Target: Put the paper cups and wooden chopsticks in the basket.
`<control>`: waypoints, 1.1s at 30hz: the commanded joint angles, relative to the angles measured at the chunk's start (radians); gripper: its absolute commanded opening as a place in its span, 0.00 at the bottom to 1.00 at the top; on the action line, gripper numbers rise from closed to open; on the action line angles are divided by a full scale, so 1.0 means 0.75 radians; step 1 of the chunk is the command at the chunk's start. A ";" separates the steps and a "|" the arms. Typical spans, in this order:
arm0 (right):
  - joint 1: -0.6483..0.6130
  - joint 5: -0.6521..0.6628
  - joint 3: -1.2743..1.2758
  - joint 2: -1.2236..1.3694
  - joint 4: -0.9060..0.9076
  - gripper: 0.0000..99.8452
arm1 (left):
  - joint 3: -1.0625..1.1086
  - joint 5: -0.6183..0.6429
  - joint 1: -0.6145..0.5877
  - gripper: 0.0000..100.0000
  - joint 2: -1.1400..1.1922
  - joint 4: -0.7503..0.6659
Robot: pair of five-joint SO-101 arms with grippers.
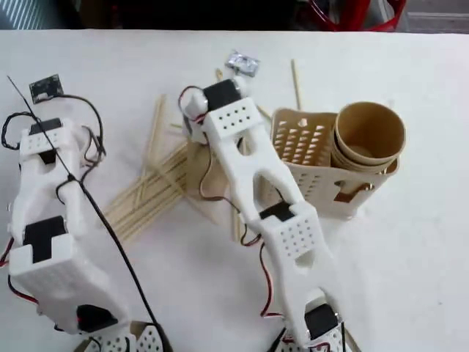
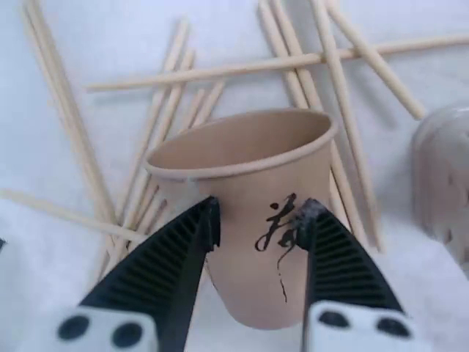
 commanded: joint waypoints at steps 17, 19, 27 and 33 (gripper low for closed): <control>0.017 1.262 0.432 -0.758 -0.187 0.30 | -0.016 0.006 0.001 0.15 -0.003 -0.020; -0.001 1.604 0.430 -0.725 -0.191 0.29 | -0.016 0.006 0.001 0.15 -0.003 -0.020; 0.019 2.122 0.421 -0.500 -0.083 0.29 | -0.016 0.006 0.001 0.15 -0.003 -0.020; 0.105 2.177 0.374 -0.392 -0.114 0.29 | -0.016 0.006 0.001 0.15 -0.003 -0.020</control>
